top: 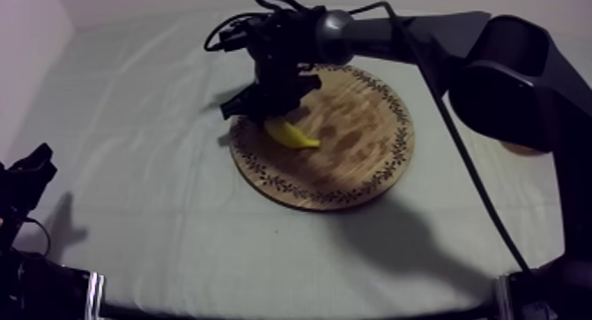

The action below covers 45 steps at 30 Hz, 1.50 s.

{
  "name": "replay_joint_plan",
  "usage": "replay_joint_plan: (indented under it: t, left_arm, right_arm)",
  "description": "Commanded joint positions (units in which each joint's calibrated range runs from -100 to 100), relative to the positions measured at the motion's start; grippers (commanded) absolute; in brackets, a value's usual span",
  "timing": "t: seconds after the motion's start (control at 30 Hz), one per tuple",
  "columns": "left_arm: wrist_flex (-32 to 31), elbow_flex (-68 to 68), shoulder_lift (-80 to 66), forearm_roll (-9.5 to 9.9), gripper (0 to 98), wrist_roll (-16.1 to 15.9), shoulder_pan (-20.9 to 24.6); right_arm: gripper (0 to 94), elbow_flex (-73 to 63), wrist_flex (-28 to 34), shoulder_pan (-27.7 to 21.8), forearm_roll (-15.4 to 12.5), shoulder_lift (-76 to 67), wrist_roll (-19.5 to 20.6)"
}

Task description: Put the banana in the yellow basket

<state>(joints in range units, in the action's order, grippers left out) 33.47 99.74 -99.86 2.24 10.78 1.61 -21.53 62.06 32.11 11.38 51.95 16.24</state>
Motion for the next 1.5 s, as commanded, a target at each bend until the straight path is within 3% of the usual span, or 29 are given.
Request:
replay_joint_plan:
  t: [0.0,0.1,0.37,0.5,0.77,0.97,1.1,1.17,1.23,1.47]
  left_arm:
    - [0.0,0.0,0.0,-0.02,0.1,0.0,0.0]
    - [0.0,0.0,0.0,-0.02,0.1,0.0,0.0]
    - [0.0,0.0,0.0,-0.02,0.1,0.0,0.0]
    - [0.0,0.0,0.0,-0.02,0.1,0.0,0.0]
    - [0.0,0.0,0.0,-0.02,0.1,0.0,0.0]
    - [0.0,0.0,0.0,-0.02,0.1,0.0,0.0]
    - [0.0,0.0,0.0,-0.02,0.1,0.0,0.0]
    - [0.0,0.0,0.0,-0.02,0.1,0.0,0.0]
    - [0.0,0.0,0.0,-0.02,0.1,0.0,0.0]
    - [0.0,0.0,0.0,-0.02,0.1,0.0,0.0]
  right_arm:
    - [25.9,0.2,-0.3,0.0,-0.1,-0.2,0.0]
    - [23.8,1.8,-0.3,0.0,0.5,-2.0,0.2]
    - [24.5,17.7,-4.2,0.3,7.1,-17.1,3.5]
    - [25.5,27.3,-6.4,-1.4,8.8,-28.0,2.7]
    - [27.1,49.2,-11.5,-7.1,17.9,-46.8,5.9]
    - [28.0,57.7,-17.2,-15.9,16.1,-54.5,0.5]
    - [28.4,62.7,-21.7,-21.8,18.2,-58.6,0.8]
    - [28.6,64.1,-23.9,-24.9,17.9,-59.8,-0.4]
    - [28.8,64.2,-25.9,-27.9,15.9,-60.6,-3.1]
    - [28.8,57.5,-27.5,-35.6,4.8,-59.2,-15.8]
